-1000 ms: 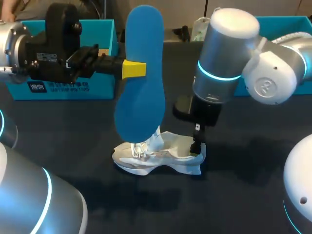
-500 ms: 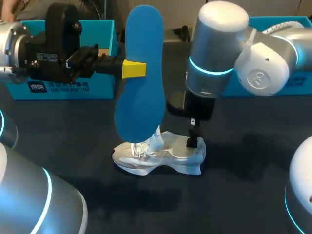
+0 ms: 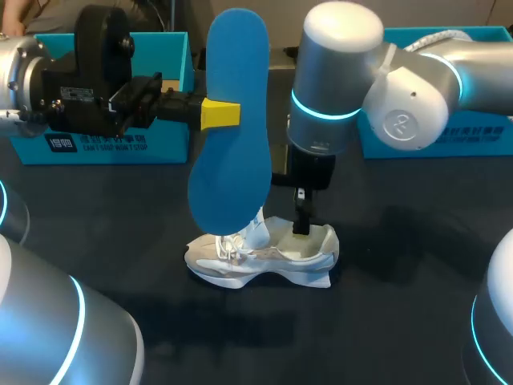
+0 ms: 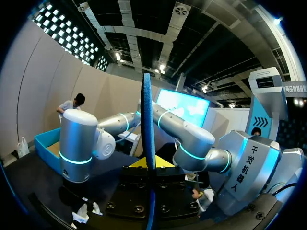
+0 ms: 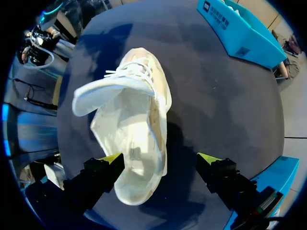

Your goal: Take the shoe out of the shoebox, open the shoe tongue, remove and reinsert the insole, then place the shoe into the shoebox

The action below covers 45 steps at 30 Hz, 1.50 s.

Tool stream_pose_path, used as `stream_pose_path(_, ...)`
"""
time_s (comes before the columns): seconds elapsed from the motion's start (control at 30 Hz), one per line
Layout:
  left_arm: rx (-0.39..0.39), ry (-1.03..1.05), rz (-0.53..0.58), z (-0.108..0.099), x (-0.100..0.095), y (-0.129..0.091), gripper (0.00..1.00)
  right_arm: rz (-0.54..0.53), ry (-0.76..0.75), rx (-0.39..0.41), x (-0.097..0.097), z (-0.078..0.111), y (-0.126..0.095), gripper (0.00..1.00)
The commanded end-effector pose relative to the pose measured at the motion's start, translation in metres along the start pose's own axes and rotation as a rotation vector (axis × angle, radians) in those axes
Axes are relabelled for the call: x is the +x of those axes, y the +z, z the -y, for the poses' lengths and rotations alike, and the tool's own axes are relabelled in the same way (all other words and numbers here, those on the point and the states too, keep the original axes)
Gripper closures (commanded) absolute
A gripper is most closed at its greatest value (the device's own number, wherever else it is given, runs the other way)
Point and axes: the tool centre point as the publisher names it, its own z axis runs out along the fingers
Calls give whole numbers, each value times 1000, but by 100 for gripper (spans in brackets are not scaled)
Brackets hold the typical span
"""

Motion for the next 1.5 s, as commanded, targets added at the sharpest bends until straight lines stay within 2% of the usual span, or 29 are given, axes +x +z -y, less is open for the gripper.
stream_pose_path(0.03, -2, 0, -1, 0, 0, 1, 100, 1, 0, 10, -4, -10, 16, 0)
stream_pose_path(0.23, -2, 0, -1, 0, 0, 1, 100, 34, 3, -1, -6, -10, 29, 0)
stream_pose_path(0.57, -2, 0, -1, 0, 0, 1, 100, -4, 18, -1, -11, -9, 54, 1)
stream_pose_path(0.6, -2, 0, -1, 0, 0, 1, 100, -10, 20, 1, -11, -8, 56, 7)
stream_pose_path(0.67, -2, 0, -1, 0, 0, 1, 100, -18, 23, 0, -12, -8, 59, 31)
stream_pose_path(0.7, -2, 0, -1, 0, 0, 1, 100, -19, 24, 2, -12, -8, 60, 56)
stream_pose_path(0.73, -2, 0, -1, 0, 0, 1, 100, -19, 25, 1, -12, -8, 60, 64)
stream_pose_path(0.77, -2, 0, -1, 0, 0, 1, 100, -19, 25, 0, -12, -8, 60, 92)
stream_pose_path(0.8, -2, 0, -1, 0, 0, 1, 100, -18, 25, 1, -12, -8, 59, 100)
stream_pose_path(1.23, -2, 0, -1, 0, 0, 1, 100, -26, 23, 23, -9, -4, 53, 100)
stream_pose_path(1.5, -2, 0, -1, 0, 0, 1, 100, -24, 62, -2, 1, -2, 38, 100)
